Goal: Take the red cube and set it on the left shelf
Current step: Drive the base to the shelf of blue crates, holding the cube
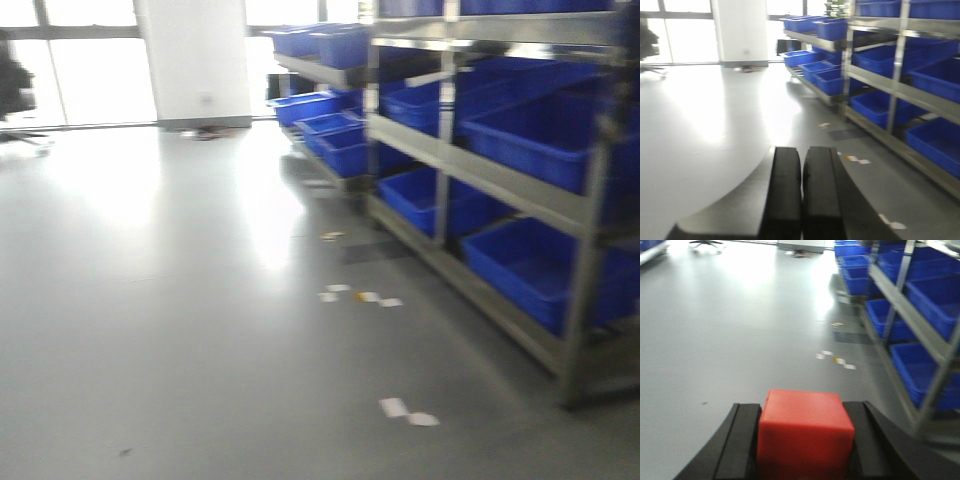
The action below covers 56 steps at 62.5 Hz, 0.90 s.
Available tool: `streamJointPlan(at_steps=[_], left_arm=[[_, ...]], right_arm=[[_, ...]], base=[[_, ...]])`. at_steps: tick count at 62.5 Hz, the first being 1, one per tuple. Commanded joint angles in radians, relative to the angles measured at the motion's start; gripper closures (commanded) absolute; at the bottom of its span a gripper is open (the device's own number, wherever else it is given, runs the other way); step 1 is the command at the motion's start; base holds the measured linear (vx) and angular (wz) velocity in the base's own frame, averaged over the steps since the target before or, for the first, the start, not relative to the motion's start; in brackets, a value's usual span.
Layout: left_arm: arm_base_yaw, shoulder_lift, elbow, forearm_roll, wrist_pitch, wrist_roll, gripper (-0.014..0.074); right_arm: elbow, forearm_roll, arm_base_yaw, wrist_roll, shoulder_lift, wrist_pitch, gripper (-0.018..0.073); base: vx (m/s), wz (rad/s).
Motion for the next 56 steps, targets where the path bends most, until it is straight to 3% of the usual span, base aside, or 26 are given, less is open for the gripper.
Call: streamJointPlan(at_steps=[1,17,56], left_arm=[[-0.005,-0.012,0.024,0.0,-0.088,-0.005,0.0495],[-0.005,-0.012,0.024,0.0,-0.088,-0.005,0.0496],[-0.005,-0.012,0.024,0.0,-0.088,-0.005,0.0496]], right_arm=[[-0.026,-0.034,0.0,-0.006,0.008,-0.071,0.0399],[-0.026,-0.034,0.0,-0.006,0.008,-0.069,0.0399],[-0.026,-0.034,0.0,-0.006,0.008,-0.069,0.0399]], base=[[-0.1,0.82],[-0.03,0.73],[0.21,0.35]])
